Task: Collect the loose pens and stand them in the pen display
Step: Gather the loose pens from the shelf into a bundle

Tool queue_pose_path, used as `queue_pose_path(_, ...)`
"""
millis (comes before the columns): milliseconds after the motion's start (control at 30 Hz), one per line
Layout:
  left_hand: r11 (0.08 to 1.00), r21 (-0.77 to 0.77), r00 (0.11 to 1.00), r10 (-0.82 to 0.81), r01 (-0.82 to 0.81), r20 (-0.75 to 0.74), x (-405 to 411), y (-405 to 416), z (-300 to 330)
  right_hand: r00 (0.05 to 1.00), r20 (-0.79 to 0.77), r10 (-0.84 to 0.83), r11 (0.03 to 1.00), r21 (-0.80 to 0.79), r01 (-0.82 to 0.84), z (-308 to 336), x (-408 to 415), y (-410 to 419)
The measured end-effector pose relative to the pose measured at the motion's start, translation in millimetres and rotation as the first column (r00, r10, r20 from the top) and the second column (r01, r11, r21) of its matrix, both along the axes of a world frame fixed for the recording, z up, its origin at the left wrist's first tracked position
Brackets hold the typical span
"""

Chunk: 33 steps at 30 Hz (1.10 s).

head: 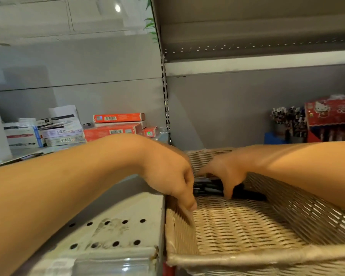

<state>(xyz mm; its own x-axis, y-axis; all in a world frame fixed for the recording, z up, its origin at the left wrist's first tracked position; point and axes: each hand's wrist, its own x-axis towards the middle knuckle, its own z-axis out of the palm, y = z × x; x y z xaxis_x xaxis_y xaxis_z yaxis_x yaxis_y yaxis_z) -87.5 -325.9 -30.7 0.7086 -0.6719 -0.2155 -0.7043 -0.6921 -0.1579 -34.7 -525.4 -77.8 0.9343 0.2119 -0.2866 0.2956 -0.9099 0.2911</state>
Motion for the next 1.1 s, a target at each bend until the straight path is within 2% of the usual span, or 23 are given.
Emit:
queue_pose_path(33, 1.0, -0.019, 0.998, -0.025, 0.024, -0.065, -5.6, 4.3, 12.0, 1.0, -0.001, 0.002, 1.0, 0.01, -0.002, 3.8, -2.9, 1.5)
queue_pose_path(100, 0.988, -0.152, 0.999, -0.04, 0.04, 0.0, -2.4, 18.3, 37.3, 0.999, 0.035, 0.003, 0.998, 0.07, -0.006, 15.8, -10.0, 6.0)
queue_pose_path(200, 0.879, -0.476, 0.989, 0.057, 0.014, 0.133, 12.7, 53.0, 61.6, 0.982, 0.187, -0.001, 0.974, 0.224, -0.042, 43.5, -24.9, 18.9)
queue_pose_path(267, 0.831, -0.557, 0.978, 0.125, -0.01, 0.168, 26.3, 79.7, 67.8, 0.962, 0.269, -0.034, 0.929, 0.364, -0.069, 62.6, -34.5, 31.6)
queue_pose_path(333, 0.845, -0.529, 0.964, 0.2, -0.081, 0.172, 36.9, 106.7, 68.1, 0.944, 0.321, -0.074, 0.879, 0.467, -0.09, 78.3, -43.9, 50.9)
queue_pose_path(467, 0.902, -0.363, 0.918, 0.329, -0.236, 0.22, 58.6, 159.9, 54.3, 0.926, 0.367, -0.088, 0.813, 0.563, -0.146, 96.9, -55.0, 109.9)
queue_pose_path(667, 0.865, -0.319, 0.802, 0.486, -0.386, 0.347, 94.1, 253.0, 61.1, 0.949, 0.315, -0.029, 0.719, 0.666, -0.199, 98.8, -44.4, 219.2)
queue_pose_path(767, 0.853, -0.217, 0.756, 0.521, -0.474, 0.397, 113.9, 293.1, 59.9, 0.949, 0.314, -0.001, 0.705, 0.674, -0.222, 100.4, -33.8, 267.8)
queue_pose_path(800, 0.847, -0.18, 0.766, 0.53, -0.5, 0.365, 121.0, 304.3, 58.2, 0.951, 0.31, 0.003, 0.691, 0.687, -0.226, 101.2, -30.0, 281.9)
queue_pose_path(933, 0.794, -0.118, 0.794, 0.605, -0.596, 0.06, 142.4, 330.9, 44.5, 0.949, 0.311, -0.047, 0.603, 0.766, -0.221, 103.7, -12.6, 325.9)
queue_pose_path(1100, 0.775, -0.216, 0.8, 0.598, -0.594, -0.055, 159.5, 338.1, 30.6, 0.947, 0.288, -0.142, 0.469, 0.862, -0.192, 98.1, 12.1, 359.4)
